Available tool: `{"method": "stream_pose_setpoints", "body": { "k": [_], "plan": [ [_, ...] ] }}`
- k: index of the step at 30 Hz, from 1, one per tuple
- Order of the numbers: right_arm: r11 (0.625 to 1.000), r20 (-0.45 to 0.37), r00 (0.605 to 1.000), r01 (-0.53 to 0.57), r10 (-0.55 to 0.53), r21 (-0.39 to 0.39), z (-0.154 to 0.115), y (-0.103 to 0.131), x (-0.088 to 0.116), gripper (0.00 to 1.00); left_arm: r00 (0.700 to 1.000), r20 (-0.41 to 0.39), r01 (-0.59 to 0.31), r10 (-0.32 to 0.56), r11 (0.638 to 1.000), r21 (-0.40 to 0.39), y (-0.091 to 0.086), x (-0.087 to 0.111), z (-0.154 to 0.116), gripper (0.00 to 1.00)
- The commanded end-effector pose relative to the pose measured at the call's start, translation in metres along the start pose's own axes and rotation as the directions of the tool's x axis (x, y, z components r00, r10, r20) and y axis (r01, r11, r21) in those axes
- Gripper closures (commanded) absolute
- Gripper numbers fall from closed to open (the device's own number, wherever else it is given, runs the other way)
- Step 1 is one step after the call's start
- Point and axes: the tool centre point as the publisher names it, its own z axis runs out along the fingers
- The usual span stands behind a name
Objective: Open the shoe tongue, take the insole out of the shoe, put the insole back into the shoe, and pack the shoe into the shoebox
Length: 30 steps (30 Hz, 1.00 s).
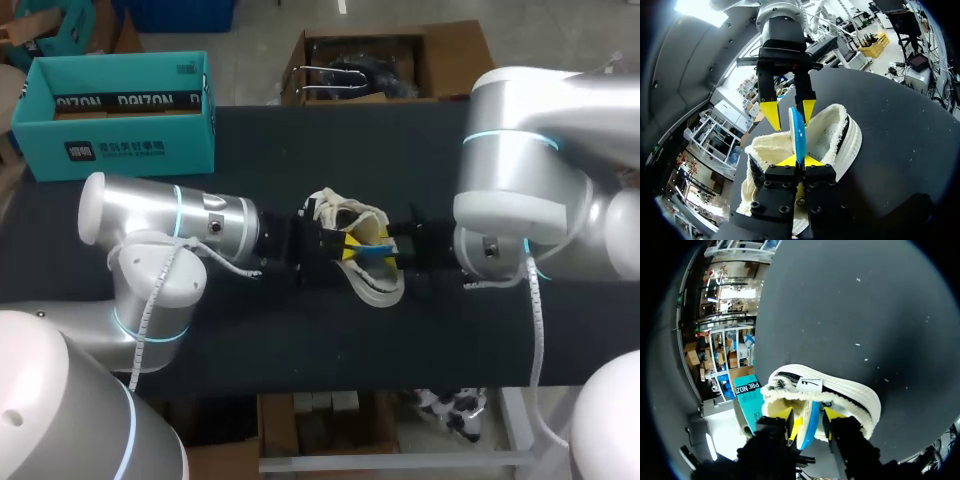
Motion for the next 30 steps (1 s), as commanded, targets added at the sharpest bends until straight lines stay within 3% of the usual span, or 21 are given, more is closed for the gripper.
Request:
{"method": "stream_pose_setpoints", "body": {
  "k": [1, 4, 6, 13, 16, 17, 19, 20, 30],
  "plan": [
    [0.999, -0.029, 1.000, 0.007, -0.008, -0.031, 0.000, -0.008, -0.002, 0.70, 1.000, 0.006, 0.000, 0.000, 1.000, 0.000, 0.003, 0.001, 0.002, 1.00],
    [1.000, -0.026, 1.000, 0.007, -0.007, -0.016, 0.005, -0.009, 0.000, 0.80, 1.000, 0.005, 0.001, -0.001, 1.000, 0.000, 0.003, 0.001, 0.002, 1.00],
    [1.000, -0.024, 1.000, 0.009, -0.010, -0.009, 0.008, -0.010, 0.001, 0.99, 1.000, 0.006, 0.002, -0.002, 1.000, -0.002, 0.003, 0.001, 0.003, 1.00],
    [1.000, -0.017, 1.000, 0.026, -0.026, 0.006, 0.008, -0.012, 0.001, 1.00, 1.000, 0.011, 0.008, -0.008, 1.000, -0.007, 0.005, 0.001, 0.001, 1.00],
    [1.000, 0.004, 1.000, 0.028, -0.028, 0.003, 0.010, -0.010, 0.000, 1.00, 1.000, 0.016, 0.011, -0.011, 1.000, -0.002, 0.004, -0.001, -0.002, 0.39],
    [1.000, 0.016, 0.999, 0.028, -0.028, -0.001, 0.011, -0.009, -0.001, 1.00, 1.000, 0.018, 0.011, -0.011, 1.000, -0.001, 0.003, -0.001, -0.003, 0.24],
    [1.000, 0.033, 0.999, 0.027, -0.027, -0.002, 0.014, -0.006, -0.003, 1.00, 1.000, 0.019, 0.012, -0.012, 1.000, 0.004, 0.001, -0.002, -0.007, 0.05],
    [1.000, 0.040, 0.999, 0.027, -0.027, -0.003, 0.016, -0.005, -0.003, 1.00, 1.000, 0.019, 0.012, -0.012, 1.000, 0.006, 0.000, -0.003, -0.008, 0.00],
    [0.999, 0.115, 0.993, 0.041, -0.039, -0.015, 0.031, 0.000, -0.010, 1.00, 0.998, -0.023, 0.052, -0.051, 0.998, 0.030, -0.015, -0.013, -0.035, 0.00]
  ]
}}
